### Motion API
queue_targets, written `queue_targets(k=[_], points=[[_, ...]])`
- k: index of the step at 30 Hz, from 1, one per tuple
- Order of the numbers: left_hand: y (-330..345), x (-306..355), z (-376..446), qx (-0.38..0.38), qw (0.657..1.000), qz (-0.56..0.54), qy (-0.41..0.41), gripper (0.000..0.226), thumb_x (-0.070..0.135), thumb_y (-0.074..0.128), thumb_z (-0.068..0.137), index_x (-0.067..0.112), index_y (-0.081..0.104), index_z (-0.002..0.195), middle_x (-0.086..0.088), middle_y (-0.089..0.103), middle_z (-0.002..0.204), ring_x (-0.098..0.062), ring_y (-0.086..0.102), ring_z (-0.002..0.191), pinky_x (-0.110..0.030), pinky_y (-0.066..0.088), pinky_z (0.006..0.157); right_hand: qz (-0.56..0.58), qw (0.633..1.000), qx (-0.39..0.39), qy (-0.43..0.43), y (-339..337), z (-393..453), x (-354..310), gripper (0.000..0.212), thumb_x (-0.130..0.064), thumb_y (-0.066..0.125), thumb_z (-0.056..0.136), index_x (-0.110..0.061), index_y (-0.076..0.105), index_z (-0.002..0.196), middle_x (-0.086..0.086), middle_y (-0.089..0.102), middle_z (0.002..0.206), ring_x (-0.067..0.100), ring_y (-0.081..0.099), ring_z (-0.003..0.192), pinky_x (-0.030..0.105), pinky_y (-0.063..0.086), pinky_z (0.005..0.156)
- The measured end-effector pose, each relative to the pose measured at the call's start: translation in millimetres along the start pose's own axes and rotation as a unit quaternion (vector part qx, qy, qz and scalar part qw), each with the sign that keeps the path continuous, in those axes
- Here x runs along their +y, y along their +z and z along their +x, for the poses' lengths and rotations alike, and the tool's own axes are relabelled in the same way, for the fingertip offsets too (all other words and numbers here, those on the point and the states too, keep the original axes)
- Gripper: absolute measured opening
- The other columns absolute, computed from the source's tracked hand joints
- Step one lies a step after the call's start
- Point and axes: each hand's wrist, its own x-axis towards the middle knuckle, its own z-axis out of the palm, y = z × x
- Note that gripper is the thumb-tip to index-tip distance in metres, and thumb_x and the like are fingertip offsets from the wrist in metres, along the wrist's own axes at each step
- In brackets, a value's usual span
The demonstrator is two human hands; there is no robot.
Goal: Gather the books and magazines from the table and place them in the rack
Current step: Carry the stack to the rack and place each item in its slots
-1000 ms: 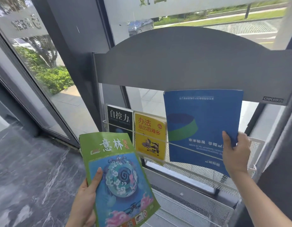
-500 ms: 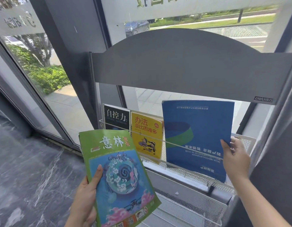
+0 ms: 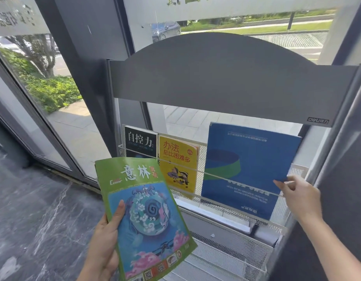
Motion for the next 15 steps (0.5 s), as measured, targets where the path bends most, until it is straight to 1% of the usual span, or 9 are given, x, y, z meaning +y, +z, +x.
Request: queue_targets(k=[2, 5, 7, 9, 10, 11, 12, 14, 15], points=[[1, -1, 0, -0.004, 1.000, 0.001, -0.003, 0.030, 0.030, 0.061, 0.076, 0.017, 0.066, 0.102, -0.007, 0.075, 0.093, -0.024, 0.072, 0.080, -0.045, 0.058, 0.070, -0.041, 0.999, -0.005, 0.006, 1, 1, 4, 0.024, -0.029, 0.055, 0.088, -0.007, 0.061, 0.094, 0.017, 0.070, 0.088, 0.033, 0.057, 0.086, 0.036, 0.036, 0.065], [3, -1, 0, -0.010, 1.000, 0.001, -0.005, 0.025, 0.029, 0.059, 0.079, 0.018, 0.066, 0.101, -0.008, 0.075, 0.095, -0.024, 0.072, 0.080, -0.046, 0.057, 0.070, -0.085, 0.996, -0.019, 0.026, -4, 4, 0, 0.023, -0.026, 0.050, 0.091, -0.007, 0.060, 0.097, 0.021, 0.070, 0.093, 0.035, 0.056, 0.084, 0.039, 0.040, 0.066], [3, 0, -1, -0.018, 1.000, -0.005, -0.011, 0.030, 0.029, 0.060, 0.078, 0.016, 0.065, 0.105, -0.009, 0.074, 0.098, -0.025, 0.072, 0.083, -0.047, 0.057, 0.071, -0.133, 0.991, 0.025, 0.022, -12, 0, -13, 0.021, -0.020, 0.050, 0.090, -0.004, 0.057, 0.102, 0.024, 0.068, 0.098, 0.039, 0.056, 0.088, 0.042, 0.043, 0.071], [2, 1, -2, -0.026, 0.999, -0.012, -0.016, 0.038, 0.030, 0.061, 0.073, 0.014, 0.064, 0.108, -0.010, 0.075, 0.098, -0.026, 0.072, 0.083, -0.046, 0.058, 0.070, -0.106, 0.988, 0.101, -0.054, -15, -14, -38, 0.021, -0.016, 0.055, 0.086, -0.003, 0.056, 0.103, 0.021, 0.066, 0.096, 0.040, 0.055, 0.094, 0.044, 0.043, 0.079], [2, 2, -3, -0.032, 0.999, -0.016, -0.017, 0.038, 0.029, 0.061, 0.072, 0.014, 0.064, 0.106, -0.009, 0.075, 0.095, -0.025, 0.072, 0.080, -0.045, 0.059, 0.068, -0.044, 0.990, 0.100, -0.093, -12, -25, -56, 0.021, -0.017, 0.059, 0.084, -0.004, 0.057, 0.101, 0.016, 0.066, 0.093, 0.037, 0.056, 0.094, 0.042, 0.043, 0.081], [2, 4, -4, -0.043, 0.999, -0.019, -0.018, 0.035, 0.029, 0.060, 0.072, 0.013, 0.064, 0.104, -0.008, 0.076, 0.090, -0.023, 0.073, 0.076, -0.042, 0.059, 0.064, 0.038, 0.992, 0.052, -0.106, -6, -37, -74, 0.020, -0.020, 0.062, 0.083, -0.007, 0.059, 0.098, 0.009, 0.065, 0.089, 0.031, 0.058, 0.091, 0.037, 0.045, 0.079], [2, 5, -4, -0.053, 0.998, -0.024, -0.019, 0.031, 0.028, 0.058, 0.073, 0.013, 0.064, 0.100, -0.007, 0.077, 0.085, -0.021, 0.073, 0.072, -0.039, 0.060, 0.060, 0.104, 0.989, -0.041, -0.092, 5, -51, -93, 0.021, -0.026, 0.064, 0.082, -0.011, 0.060, 0.096, 0.002, 0.065, 0.088, 0.023, 0.060, 0.087, 0.027, 0.048, 0.074], [1, 9, -4, -0.069, 0.997, -0.036, -0.022, 0.028, 0.028, 0.057, 0.073, 0.014, 0.065, 0.096, -0.005, 0.077, 0.079, -0.020, 0.072, 0.067, -0.035, 0.059, 0.054, 0.148, 0.954, -0.258, -0.031, 35, -74, -123, 0.035, -0.041, 0.065, 0.078, -0.019, 0.059, 0.103, -0.006, 0.063, 0.095, 0.008, 0.059, 0.085, 0.011, 0.044, 0.063], [0, 12, -3, -0.077, 0.996, -0.038, -0.024, 0.029, 0.029, 0.058, 0.071, 0.014, 0.065, 0.095, -0.005, 0.077, 0.078, -0.020, 0.072, 0.066, -0.036, 0.059, 0.055, 0.158, 0.927, -0.339, 0.001, 50, -82, -132, 0.048, -0.047, 0.066, 0.074, -0.021, 0.056, 0.113, -0.005, 0.062, 0.104, 0.007, 0.059, 0.090, 0.012, 0.044, 0.065]])
